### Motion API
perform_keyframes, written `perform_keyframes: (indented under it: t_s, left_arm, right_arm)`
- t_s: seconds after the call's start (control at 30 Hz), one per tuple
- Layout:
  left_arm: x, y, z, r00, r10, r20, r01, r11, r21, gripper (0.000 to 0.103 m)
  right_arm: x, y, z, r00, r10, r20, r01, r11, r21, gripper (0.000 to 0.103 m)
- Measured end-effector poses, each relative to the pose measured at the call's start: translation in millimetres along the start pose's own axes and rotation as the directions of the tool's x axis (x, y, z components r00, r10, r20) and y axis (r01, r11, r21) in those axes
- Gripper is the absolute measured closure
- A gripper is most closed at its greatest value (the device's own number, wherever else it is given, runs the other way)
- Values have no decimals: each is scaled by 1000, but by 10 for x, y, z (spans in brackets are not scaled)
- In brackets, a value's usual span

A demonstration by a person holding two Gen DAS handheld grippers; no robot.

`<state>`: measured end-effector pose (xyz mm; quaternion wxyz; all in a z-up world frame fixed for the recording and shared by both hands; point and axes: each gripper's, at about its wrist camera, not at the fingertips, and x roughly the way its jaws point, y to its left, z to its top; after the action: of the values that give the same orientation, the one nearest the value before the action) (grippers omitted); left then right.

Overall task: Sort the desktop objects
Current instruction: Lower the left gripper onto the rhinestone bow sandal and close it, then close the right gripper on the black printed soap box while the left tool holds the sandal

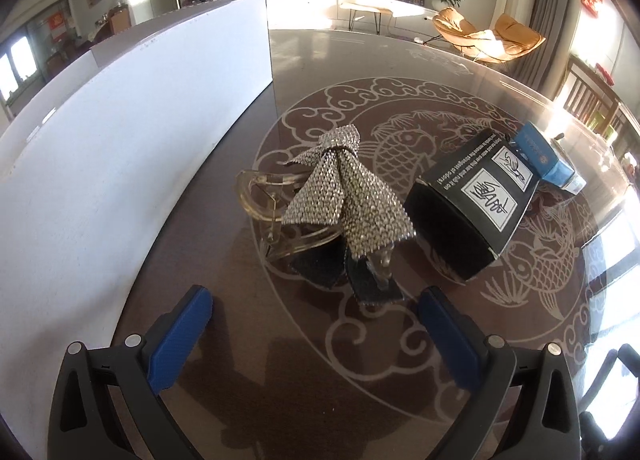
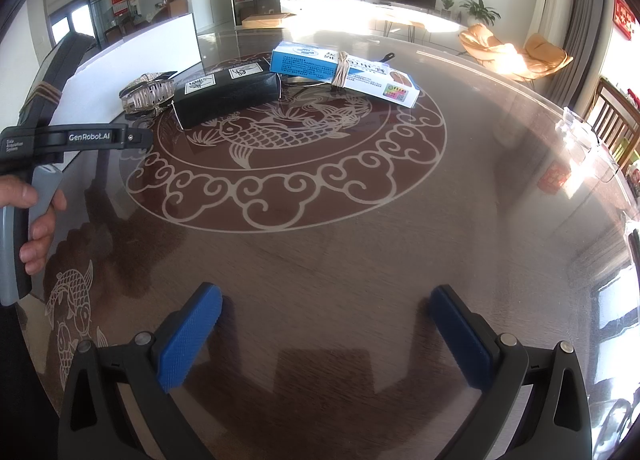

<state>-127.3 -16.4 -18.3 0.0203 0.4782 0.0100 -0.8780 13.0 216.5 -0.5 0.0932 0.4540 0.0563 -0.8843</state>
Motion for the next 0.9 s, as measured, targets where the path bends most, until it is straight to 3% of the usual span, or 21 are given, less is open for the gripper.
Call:
perform_keyframes:
  t_s: [0.23,0.27,0.33,0.37,0.4,0.6,0.9]
  left_arm:
    - [211,106,332,1000,7,3,-7,1000,-21,0]
    - [206,120,346,1000,1,19,-1,1000,-23,4]
    - [157,133,353,998,7,61,-6,1000,-9,42]
    - [126,140,343,997,-7,73,8,1000,-3,52]
    - [105,149,328,997,-19,76,19,1000,-1,55]
    - [-131,155,-46,993,-55,102,51,998,45,55]
    - [-485,240,-610,992,-76,104,72,997,40,55]
  right_arm:
    - [1,4,0,1000,0,0,0,1000,1,0]
    - [1,5,0,1000,0,0,0,1000,1,0]
    - [1,3,0,1000,0,0,0,1000,1,0]
    - [1,3,0,1000,0,0,0,1000,1,0]
    - [1,3,1,1000,0,0,0,1000,1,0]
    - [2,2,3,1000,0,0,0,1000,1,0]
    - [3,1,4,1000,0,0,0,1000,1,0]
